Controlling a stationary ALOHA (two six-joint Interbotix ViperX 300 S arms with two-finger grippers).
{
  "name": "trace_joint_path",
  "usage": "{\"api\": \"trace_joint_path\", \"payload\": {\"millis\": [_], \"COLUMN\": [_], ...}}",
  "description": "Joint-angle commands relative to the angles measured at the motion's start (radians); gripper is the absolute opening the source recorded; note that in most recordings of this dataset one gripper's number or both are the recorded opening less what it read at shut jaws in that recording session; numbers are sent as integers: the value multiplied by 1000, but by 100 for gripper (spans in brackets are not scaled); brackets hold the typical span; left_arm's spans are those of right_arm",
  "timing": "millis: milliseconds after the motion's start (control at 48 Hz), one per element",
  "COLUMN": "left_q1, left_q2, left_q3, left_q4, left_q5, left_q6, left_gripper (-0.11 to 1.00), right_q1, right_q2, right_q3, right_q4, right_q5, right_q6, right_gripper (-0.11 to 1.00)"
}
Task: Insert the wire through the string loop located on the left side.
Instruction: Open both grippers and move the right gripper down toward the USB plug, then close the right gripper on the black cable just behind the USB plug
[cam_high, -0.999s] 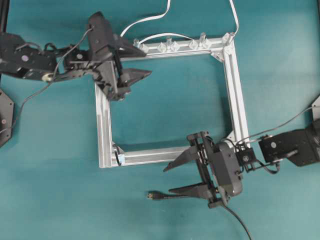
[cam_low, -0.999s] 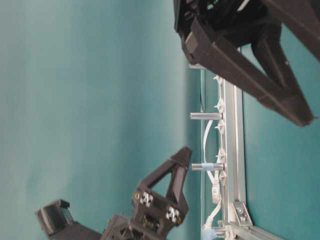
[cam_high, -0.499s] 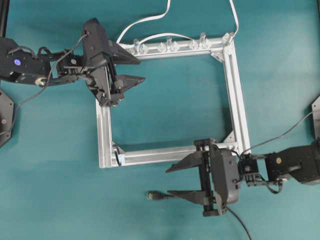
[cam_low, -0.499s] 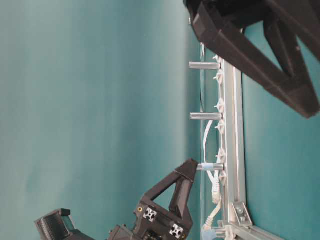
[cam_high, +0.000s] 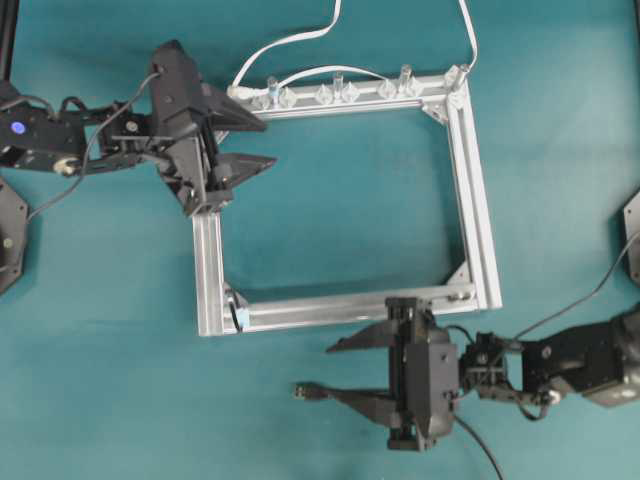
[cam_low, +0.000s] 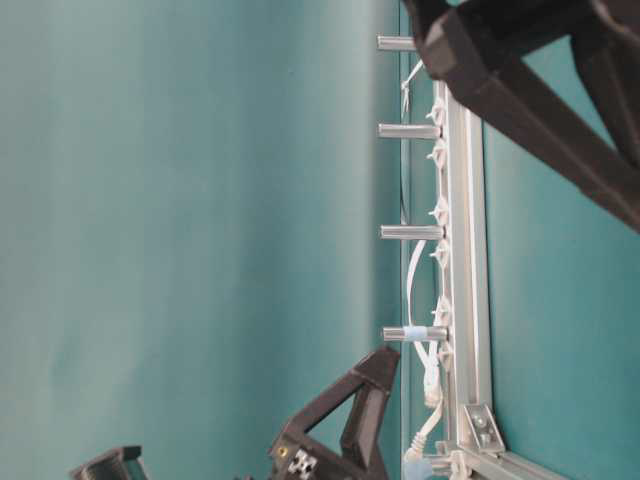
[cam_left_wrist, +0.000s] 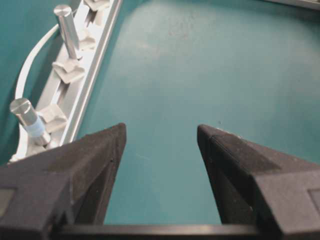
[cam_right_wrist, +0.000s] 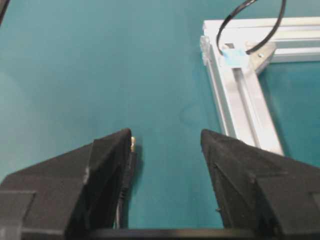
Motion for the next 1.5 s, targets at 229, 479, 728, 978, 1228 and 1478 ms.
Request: {"api": "trace_joint_path", "payload": {"millis": [229,479,728,978,1228,1478], "left_q1": [-14,-37,-48,-48,-48,-51], "left_q2": [-101,-144,-152,-152,-152,-152], "left_q3": [51,98,109,109,106,103], "left_q4": [3,3,3,3,3,3], "left_q5": [-5,-5,-5,-5,-5,-5], "left_q6": [6,3,2,-2,-3,-3], "left_gripper": [67,67,67,67,66,66], "right_q1": [3,3,6,8,8,9], "right_q2": [25,58,97,118,138,141], "right_q3": [-26,-43,-66,-63,-67,-63], "right_q4": [0,2,2,2,-2,-2], "right_q5": [48,69,123,146,152,210], "right_q6": [0,0,-3,-3,-5,-5], "right_gripper": [64,64,64,64,64,63]}}
